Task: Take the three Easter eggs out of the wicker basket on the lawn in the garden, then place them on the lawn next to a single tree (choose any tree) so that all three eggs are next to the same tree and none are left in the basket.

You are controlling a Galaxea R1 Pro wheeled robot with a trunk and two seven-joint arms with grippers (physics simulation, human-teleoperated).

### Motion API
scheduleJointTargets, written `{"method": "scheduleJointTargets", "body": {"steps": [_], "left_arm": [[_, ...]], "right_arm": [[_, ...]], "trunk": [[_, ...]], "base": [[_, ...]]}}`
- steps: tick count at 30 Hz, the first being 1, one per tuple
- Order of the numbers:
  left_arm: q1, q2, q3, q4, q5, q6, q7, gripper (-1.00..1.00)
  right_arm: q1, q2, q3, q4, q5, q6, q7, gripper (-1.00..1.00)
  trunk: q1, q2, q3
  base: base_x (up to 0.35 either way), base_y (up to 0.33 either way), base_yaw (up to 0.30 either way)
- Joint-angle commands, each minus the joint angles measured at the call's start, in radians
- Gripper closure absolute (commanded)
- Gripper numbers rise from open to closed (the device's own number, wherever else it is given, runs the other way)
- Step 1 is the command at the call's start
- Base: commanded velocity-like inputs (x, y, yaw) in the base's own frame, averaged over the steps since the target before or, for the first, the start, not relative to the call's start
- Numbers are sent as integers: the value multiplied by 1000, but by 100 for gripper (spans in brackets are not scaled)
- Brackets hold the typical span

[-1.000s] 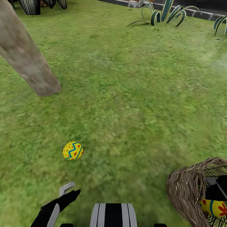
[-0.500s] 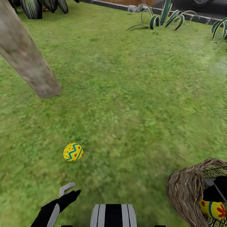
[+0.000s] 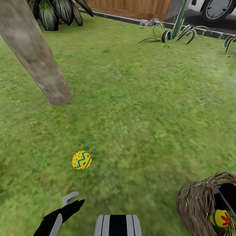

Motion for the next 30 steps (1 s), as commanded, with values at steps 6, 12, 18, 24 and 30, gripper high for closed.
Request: {"method": "scheduleJointTargets", "body": {"steps": [6, 12, 18, 24, 30], "left_arm": [[-1, -3, 6, -1, 5, 9, -4, -100], [-1, -8, 5, 5, 5, 9, -4, -100], [-1, -11, 5, 12, 3, 9, -4, -100], [-1, -9, 3, 13, 3, 9, -4, -100], [-1, -9, 3, 13, 3, 9, -4, -100]], "right_arm": [[0, 1, -3, -1, 10, 4, 8, 100], [0, 1, -3, -1, 10, 4, 8, 100], [0, 1, -3, -1, 10, 4, 8, 100], [0, 1, -3, -1, 10, 4, 8, 100], [0, 1, -3, -1, 10, 4, 8, 100]], "trunk": [[-3, 1, 23], [-6, 3, 46], [-8, 4, 69], [-11, 5, 92], [-14, 7, 115]], "base": [[0, 0, 39], [0, 0, 0], [0, 0, 0], [0, 0, 0], [0, 0, 0]]}}
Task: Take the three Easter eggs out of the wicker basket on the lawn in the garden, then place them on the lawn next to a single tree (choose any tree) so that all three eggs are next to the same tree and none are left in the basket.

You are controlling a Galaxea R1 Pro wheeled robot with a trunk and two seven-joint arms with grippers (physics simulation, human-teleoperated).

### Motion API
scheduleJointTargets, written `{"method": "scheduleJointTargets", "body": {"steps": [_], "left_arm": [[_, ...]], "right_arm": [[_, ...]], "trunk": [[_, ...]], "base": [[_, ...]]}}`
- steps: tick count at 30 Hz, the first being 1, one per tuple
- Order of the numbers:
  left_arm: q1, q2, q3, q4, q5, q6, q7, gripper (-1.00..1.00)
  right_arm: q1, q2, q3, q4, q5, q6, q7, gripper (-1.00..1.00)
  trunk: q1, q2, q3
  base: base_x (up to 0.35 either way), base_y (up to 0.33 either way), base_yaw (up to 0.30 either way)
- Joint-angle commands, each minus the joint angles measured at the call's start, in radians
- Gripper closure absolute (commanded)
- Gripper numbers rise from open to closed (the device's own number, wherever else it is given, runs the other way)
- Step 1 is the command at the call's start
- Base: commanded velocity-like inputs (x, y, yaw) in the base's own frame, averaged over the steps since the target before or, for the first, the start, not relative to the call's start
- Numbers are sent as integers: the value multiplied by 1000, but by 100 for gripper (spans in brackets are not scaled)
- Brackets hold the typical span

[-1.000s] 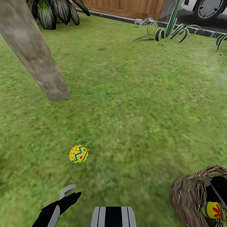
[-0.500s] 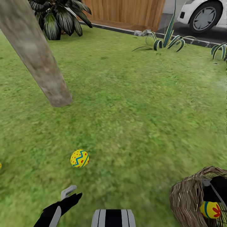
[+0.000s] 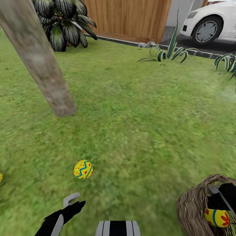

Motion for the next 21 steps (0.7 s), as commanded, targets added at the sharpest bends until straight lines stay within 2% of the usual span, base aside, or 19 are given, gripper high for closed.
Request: {"method": "scheduleJointTargets", "body": {"steps": [1, 21], "left_arm": [[0, -1, 6, -1, 7, 9, -4, -100], [0, -1, 8, 0, 7, 9, -4, -100]], "right_arm": [[0, 0, -3, -1, 11, 3, 8, 100], [0, 0, -4, -3, 11, 3, 8, 100]], "trunk": [[-1, 0, 3], [-10, 5, 81]], "base": [[0, 0, 0], [0, 0, 0]]}}
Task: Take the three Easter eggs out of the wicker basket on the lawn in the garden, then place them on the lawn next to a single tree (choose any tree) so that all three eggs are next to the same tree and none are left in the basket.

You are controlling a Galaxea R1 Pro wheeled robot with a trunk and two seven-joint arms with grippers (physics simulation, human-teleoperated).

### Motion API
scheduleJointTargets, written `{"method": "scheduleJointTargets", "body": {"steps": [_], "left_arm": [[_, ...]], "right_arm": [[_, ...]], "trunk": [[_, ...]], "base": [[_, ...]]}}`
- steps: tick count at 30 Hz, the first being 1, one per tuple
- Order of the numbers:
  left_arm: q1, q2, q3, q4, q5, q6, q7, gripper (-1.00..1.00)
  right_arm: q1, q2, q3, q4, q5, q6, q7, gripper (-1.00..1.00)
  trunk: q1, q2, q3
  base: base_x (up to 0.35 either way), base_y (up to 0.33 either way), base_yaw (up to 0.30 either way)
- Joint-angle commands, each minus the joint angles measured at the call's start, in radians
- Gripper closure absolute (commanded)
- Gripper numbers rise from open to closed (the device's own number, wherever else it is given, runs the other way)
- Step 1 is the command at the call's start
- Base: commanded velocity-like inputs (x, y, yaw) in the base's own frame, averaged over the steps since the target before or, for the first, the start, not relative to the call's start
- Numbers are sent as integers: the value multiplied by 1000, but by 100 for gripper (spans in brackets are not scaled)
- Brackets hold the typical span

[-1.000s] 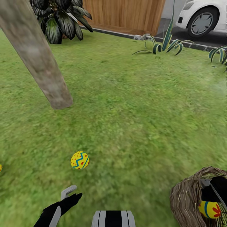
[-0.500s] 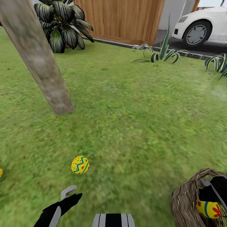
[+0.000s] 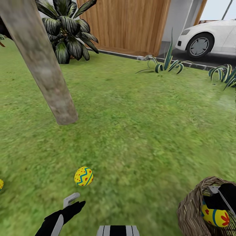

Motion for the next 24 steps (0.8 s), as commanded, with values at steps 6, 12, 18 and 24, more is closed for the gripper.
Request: {"method": "scheduleJointTargets", "body": {"steps": [6, 12, 18, 24], "left_arm": [[0, -3, 7, -2, 7, 9, -4, -100], [0, -3, 7, -2, 7, 9, -4, -100], [0, -3, 7, -2, 7, 9, -4, -100], [0, -3, 7, -2, 7, 9, -4, -100]], "right_arm": [[0, 0, -2, -1, 11, 4, 8, 100], [0, 0, -2, 0, 11, 3, 8, 100], [0, 2, -2, 0, 11, 3, 8, 100], [0, 5, -2, 0, 11, 4, 8, 100]], "trunk": [[-3, 1, 23], [-6, 3, 46], [-8, 4, 69], [-11, 5, 92]], "base": [[0, 0, 0], [0, 0, 0], [0, 0, 0], [0, 0, 0]]}}
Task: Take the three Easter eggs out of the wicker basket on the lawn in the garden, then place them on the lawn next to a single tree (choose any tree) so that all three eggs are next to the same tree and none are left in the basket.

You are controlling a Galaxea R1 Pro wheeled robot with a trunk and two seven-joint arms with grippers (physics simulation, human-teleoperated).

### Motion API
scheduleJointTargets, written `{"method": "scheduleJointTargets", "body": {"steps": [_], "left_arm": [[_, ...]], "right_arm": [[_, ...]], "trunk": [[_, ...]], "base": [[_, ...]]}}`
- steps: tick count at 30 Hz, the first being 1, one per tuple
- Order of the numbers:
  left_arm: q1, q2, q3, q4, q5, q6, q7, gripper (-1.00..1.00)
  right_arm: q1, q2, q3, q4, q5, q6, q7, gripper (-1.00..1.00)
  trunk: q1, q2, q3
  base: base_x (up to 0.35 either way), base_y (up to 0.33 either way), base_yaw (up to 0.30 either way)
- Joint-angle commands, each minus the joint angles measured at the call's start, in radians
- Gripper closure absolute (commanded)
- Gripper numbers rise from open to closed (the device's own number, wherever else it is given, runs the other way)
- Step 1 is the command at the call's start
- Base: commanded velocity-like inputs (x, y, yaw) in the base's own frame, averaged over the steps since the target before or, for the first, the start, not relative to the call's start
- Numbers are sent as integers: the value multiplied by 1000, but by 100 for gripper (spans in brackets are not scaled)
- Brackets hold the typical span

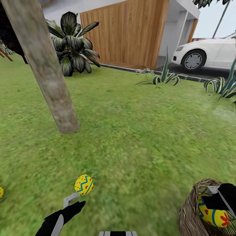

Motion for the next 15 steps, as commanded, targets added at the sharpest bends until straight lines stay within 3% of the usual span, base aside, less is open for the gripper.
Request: {"method": "scheduleJointTargets", "body": {"steps": [1, 15], "left_arm": [[0, -1, 6, -2, 7, 9, -4, -100], [0, -1, 6, -2, 7, 9, -4, -100]], "right_arm": [[0, 1, -3, -2, 11, 3, 8, 100], [0, 2, -3, -1, 11, 3, 8, 100]], "trunk": [[-1, 0, 3], [-7, 3, 57]], "base": [[0, 0, 0], [0, 0, 0]]}}
